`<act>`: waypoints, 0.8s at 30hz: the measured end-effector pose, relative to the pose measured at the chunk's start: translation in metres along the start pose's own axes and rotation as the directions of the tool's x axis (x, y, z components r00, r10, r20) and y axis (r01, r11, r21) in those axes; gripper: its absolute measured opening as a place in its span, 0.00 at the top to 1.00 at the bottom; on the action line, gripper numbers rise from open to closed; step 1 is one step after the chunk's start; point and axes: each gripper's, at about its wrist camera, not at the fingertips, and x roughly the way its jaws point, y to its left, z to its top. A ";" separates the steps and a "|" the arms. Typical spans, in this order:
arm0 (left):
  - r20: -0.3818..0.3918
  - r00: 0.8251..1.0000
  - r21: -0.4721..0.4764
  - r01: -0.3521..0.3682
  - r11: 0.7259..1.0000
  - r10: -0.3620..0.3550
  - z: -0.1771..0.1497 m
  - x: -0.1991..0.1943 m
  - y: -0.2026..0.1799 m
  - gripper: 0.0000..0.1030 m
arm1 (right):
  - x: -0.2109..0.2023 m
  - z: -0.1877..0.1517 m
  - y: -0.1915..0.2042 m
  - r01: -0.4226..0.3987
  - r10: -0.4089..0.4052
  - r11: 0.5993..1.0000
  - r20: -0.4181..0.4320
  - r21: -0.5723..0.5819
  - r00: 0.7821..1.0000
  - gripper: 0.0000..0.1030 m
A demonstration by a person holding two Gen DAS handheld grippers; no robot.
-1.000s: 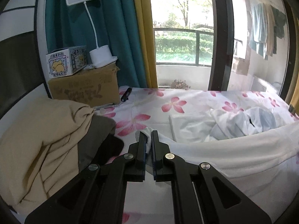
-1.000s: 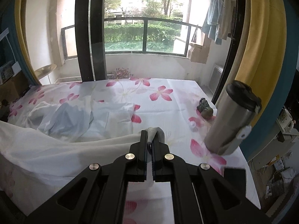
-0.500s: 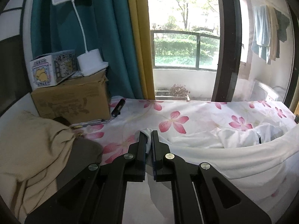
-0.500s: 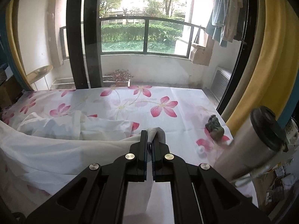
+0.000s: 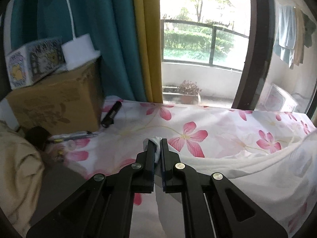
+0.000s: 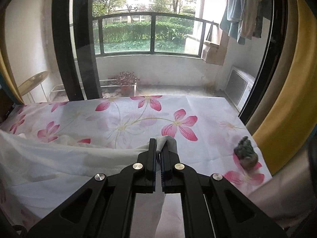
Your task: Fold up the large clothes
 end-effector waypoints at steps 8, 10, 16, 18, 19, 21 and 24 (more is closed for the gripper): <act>-0.083 0.997 0.003 0.000 1.000 0.001 -0.003 0.047 -0.014 0.94 | 0.048 0.001 -0.002 -0.021 0.022 0.999 -0.061 0.025 0.998 0.97; -0.108 0.994 -0.003 -0.005 1.000 0.005 -0.004 0.058 -0.014 0.94 | 0.056 -0.001 -0.003 -0.021 0.023 0.999 -0.073 0.032 0.997 0.97; -0.188 0.982 -0.010 0.006 1.000 -0.007 -0.010 0.081 -0.013 0.94 | 0.073 -0.009 -0.004 -0.013 0.017 0.999 -0.111 0.040 0.994 0.97; -0.227 0.974 -0.017 0.006 1.000 -0.009 -0.013 0.089 -0.012 0.94 | 0.078 -0.012 -0.004 -0.006 0.011 0.999 -0.126 0.039 0.992 0.96; -0.225 0.974 -0.023 0.008 1.000 -0.013 -0.012 0.089 -0.011 0.94 | 0.081 -0.013 -0.004 -0.001 0.006 0.999 -0.136 0.039 0.991 0.96; -0.233 0.972 -0.020 0.015 1.000 -0.019 -0.010 0.090 -0.011 0.92 | 0.084 -0.015 -0.005 0.010 -0.004 0.999 -0.159 0.034 0.987 0.96; -0.223 0.975 -0.037 0.015 0.999 -0.023 -0.006 0.085 -0.007 0.84 | 0.085 -0.014 -0.003 0.029 -0.025 0.999 -0.168 0.020 0.985 0.95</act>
